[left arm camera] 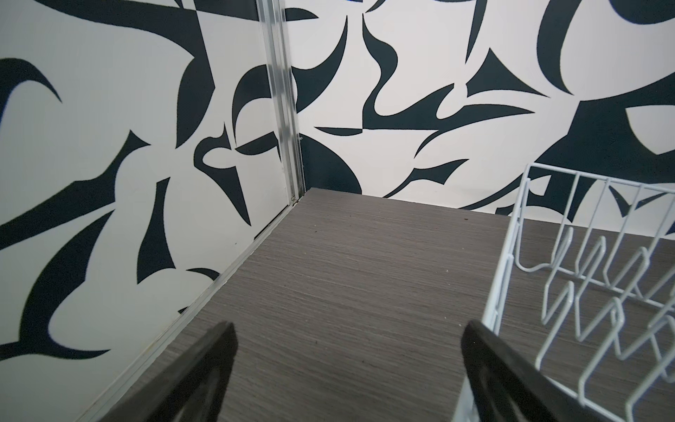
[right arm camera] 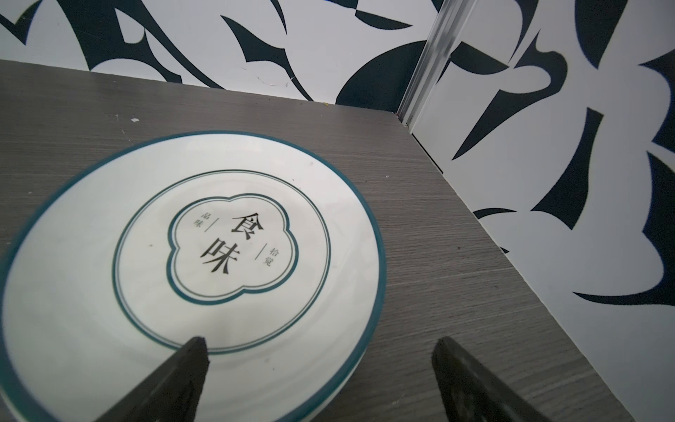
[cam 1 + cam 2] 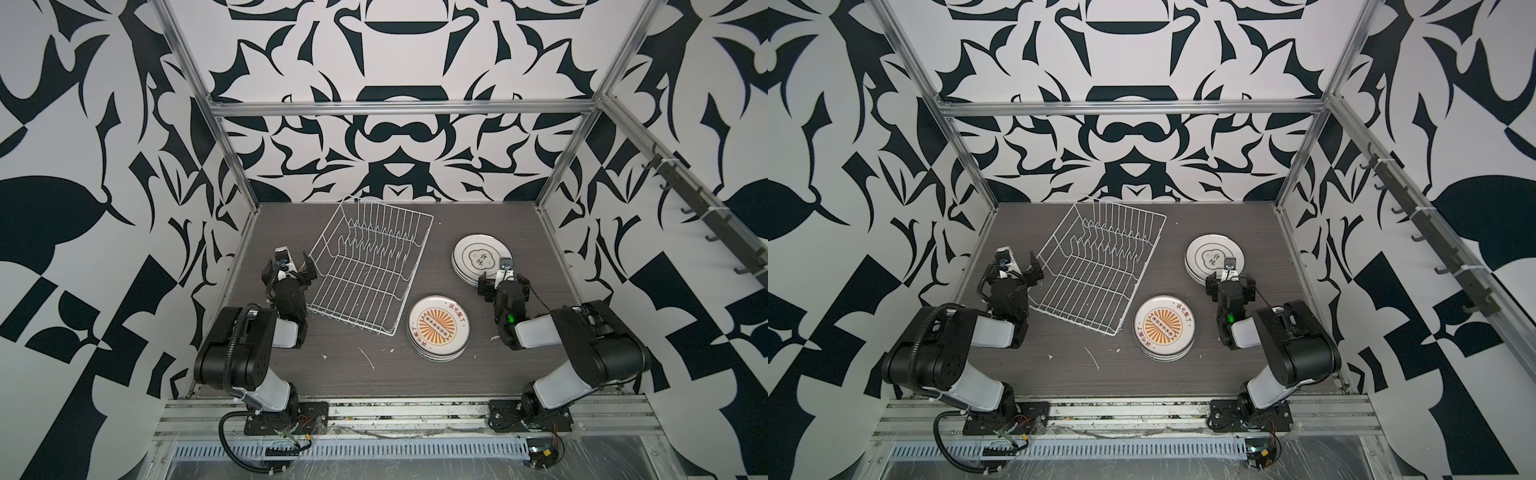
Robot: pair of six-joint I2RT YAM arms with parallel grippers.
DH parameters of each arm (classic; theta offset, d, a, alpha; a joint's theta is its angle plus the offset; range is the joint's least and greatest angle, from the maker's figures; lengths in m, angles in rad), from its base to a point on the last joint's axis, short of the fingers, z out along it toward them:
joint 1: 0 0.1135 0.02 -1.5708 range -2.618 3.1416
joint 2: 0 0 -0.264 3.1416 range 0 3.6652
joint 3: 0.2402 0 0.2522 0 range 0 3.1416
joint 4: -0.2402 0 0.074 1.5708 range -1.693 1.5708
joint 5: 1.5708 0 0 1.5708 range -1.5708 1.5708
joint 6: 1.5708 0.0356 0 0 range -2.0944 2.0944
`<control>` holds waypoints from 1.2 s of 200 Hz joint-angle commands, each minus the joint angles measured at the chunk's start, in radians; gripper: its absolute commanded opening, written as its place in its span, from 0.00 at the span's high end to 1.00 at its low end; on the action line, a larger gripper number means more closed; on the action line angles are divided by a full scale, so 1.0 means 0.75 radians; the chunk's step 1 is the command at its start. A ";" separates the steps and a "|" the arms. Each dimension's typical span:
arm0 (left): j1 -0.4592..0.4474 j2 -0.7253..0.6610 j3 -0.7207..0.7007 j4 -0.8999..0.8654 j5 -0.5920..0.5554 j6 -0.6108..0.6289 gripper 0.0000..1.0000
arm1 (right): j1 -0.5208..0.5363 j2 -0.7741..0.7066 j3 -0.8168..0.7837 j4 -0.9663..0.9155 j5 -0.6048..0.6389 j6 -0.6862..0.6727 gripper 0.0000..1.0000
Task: Unload the plates from the dish rack
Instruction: Reset both arms
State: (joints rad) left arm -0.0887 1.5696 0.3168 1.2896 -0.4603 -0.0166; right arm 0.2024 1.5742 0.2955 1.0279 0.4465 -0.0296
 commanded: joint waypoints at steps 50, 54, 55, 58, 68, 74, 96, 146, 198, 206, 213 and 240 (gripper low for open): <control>0.069 0.016 0.028 -0.337 0.034 -0.077 0.01 | -0.006 -0.002 0.028 -0.001 0.028 0.008 0.00; 0.069 0.016 0.029 -0.337 0.035 -0.078 0.01 | -0.006 -0.002 0.029 -0.001 0.028 0.007 0.00; 0.068 0.016 0.029 -0.337 0.035 -0.078 0.01 | -0.006 -0.002 0.029 -0.001 0.027 0.008 0.00; 0.068 0.015 0.030 -0.337 0.035 -0.078 0.01 | -0.006 -0.002 0.028 -0.002 0.028 0.007 0.00; 0.069 0.016 0.031 -0.339 0.036 -0.079 0.01 | -0.006 -0.002 0.029 -0.001 0.028 0.007 0.00; 0.071 0.018 0.031 -0.339 0.034 -0.080 0.01 | -0.006 -0.002 0.029 -0.001 0.028 0.007 0.00; 0.071 0.017 0.030 -0.339 0.035 -0.079 0.01 | -0.006 -0.002 0.029 -0.002 0.026 0.007 0.00; 0.070 0.017 0.031 -0.339 0.037 -0.079 0.01 | -0.030 -0.004 0.050 -0.051 -0.012 0.027 0.00; 0.071 0.017 0.030 -0.339 0.037 -0.079 0.01 | -0.031 -0.007 0.044 -0.044 -0.012 0.025 0.00; 0.071 0.016 0.032 -0.339 0.038 -0.078 0.01 | -0.031 -0.008 0.044 -0.043 -0.010 0.025 0.00; 0.071 0.016 0.030 -0.339 0.037 -0.079 0.01 | -0.031 -0.007 0.044 -0.045 -0.010 0.025 0.00; 0.071 0.016 0.030 -0.339 0.037 -0.078 0.01 | -0.030 -0.009 0.044 -0.045 -0.010 0.025 0.00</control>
State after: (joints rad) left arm -0.0505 1.5532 0.3626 1.1770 -0.4248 -0.0555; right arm 0.1829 1.5742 0.3119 0.9997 0.4389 -0.0189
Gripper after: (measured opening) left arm 0.992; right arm 0.998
